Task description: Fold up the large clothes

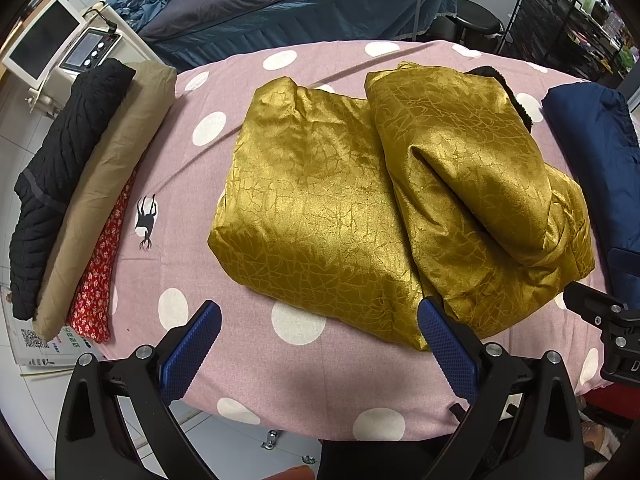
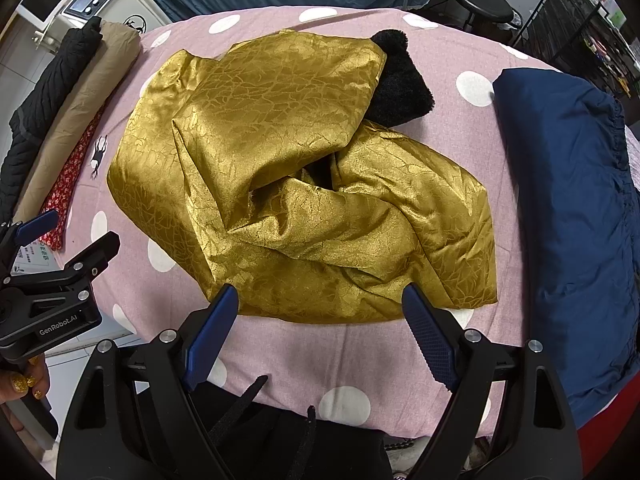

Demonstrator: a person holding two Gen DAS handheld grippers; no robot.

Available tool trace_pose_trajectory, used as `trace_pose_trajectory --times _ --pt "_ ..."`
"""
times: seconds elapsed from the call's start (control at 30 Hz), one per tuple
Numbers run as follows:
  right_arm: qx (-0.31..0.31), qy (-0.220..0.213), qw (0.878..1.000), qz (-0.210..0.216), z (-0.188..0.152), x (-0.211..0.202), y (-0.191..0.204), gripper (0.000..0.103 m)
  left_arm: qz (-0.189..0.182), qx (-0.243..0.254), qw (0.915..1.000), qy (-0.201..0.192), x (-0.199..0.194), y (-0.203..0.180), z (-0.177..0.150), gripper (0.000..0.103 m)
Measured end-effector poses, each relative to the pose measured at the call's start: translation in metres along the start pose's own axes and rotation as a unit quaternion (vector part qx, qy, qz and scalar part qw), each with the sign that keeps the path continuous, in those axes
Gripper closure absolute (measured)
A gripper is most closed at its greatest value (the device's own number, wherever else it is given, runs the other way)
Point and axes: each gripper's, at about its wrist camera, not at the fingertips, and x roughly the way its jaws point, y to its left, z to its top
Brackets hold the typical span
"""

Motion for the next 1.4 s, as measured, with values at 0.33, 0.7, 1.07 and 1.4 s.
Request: trace_pose_trajectory --times 0.33,0.7,1.07,1.4 --pt "0.003 0.008 1.0 -0.001 0.001 0.006 -0.001 0.02 -0.007 0.006 0.9999 0.008 0.006 -0.003 0.001 0.007" --pt "0.022 0.035 0.999 -0.003 -0.002 0.029 -0.019 0.02 -0.029 0.016 0.997 0.07 0.042 -0.007 -0.01 0.007" --pt "0.208 -0.001 0.978 -0.013 0.027 0.034 -0.161 0.02 -0.059 0.061 0.9963 0.011 0.031 -0.015 0.082 0.007" --pt "0.233 0.017 0.971 0.049 0.056 0.083 -0.212 0.02 -0.144 0.206 0.9679 0.007 0.033 -0.167 0.219 0.007"
